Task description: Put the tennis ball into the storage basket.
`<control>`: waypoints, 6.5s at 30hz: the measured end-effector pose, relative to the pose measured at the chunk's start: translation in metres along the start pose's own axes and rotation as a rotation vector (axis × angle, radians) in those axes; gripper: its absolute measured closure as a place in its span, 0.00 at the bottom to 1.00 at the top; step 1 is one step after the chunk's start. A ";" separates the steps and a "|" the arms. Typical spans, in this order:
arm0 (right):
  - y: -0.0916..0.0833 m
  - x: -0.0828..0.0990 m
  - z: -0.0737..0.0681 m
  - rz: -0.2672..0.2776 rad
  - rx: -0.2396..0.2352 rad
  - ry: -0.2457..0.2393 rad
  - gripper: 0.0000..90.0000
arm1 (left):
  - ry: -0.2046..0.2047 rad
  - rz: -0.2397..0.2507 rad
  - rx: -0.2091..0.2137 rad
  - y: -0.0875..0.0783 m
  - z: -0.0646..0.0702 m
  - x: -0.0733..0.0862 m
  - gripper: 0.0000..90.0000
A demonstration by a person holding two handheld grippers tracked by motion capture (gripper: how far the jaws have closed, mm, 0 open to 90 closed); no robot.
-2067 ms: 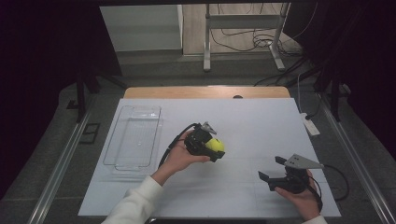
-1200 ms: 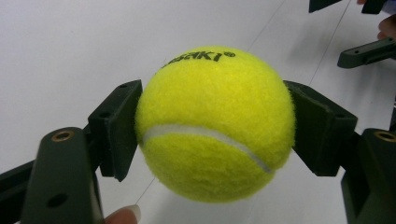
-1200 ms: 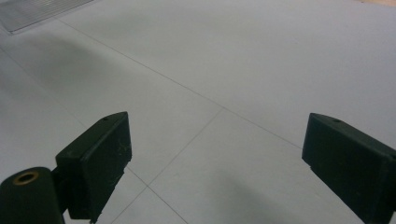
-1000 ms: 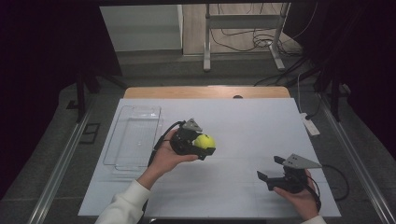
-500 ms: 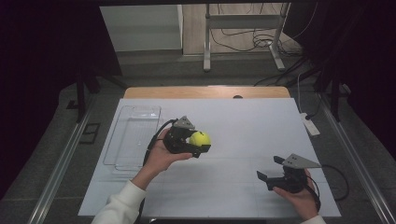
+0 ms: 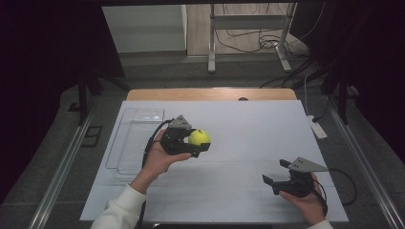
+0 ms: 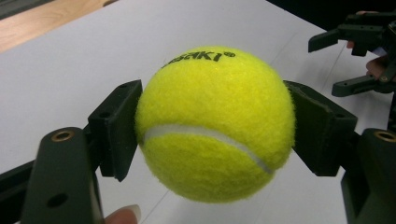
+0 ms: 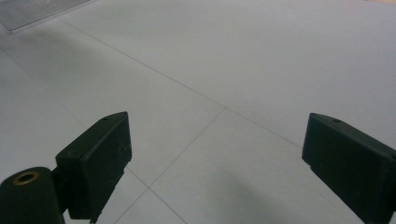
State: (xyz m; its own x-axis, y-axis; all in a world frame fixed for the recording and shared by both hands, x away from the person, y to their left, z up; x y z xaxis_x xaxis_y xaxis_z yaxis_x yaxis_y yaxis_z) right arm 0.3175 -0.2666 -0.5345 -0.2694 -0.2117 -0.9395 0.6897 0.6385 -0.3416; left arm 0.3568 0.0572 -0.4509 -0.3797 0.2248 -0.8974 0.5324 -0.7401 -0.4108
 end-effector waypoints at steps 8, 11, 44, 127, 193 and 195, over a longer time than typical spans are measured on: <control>0.000 0.000 0.000 0.002 0.001 0.003 0.10 | -0.017 0.039 -0.035 -0.012 -0.012 -0.005 0.29; 0.001 0.000 0.000 0.002 0.000 0.003 0.10 | -0.020 0.046 -0.045 -0.015 -0.016 -0.006 0.29; 0.001 -0.002 0.001 0.008 0.007 0.005 0.10 | -0.068 0.126 -0.153 -0.047 -0.051 -0.010 0.29; 0.005 -0.002 -0.002 0.002 0.010 -0.010 0.10 | -0.233 0.204 -0.474 -0.107 -0.158 0.008 0.29; 0.006 0.000 -0.002 -0.004 0.004 -0.010 0.10 | -0.289 0.089 -0.591 -0.101 -0.209 0.024 0.29; 0.006 0.000 -0.002 -0.005 0.004 -0.010 0.10 | -0.291 0.085 -0.589 -0.100 -0.210 0.025 0.29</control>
State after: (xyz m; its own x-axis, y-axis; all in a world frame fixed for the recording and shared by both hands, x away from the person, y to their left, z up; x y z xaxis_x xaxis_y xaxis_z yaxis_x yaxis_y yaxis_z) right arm 0.3208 -0.2613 -0.5362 -0.2660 -0.2223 -0.9380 0.6911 0.6344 -0.3463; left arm 0.4525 0.2700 -0.4656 -0.4633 -0.0604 -0.8841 0.8628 -0.2583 -0.4345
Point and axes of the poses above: each handheld gripper's, and its own axes: y roughly forward along the jaws, x roughly out of its underside, z roughly to its right, the point moved 6 cm from there along y, roughly forward along the jaws, and after that the axes turned 12 degrees about z, right-handed, at the moved point
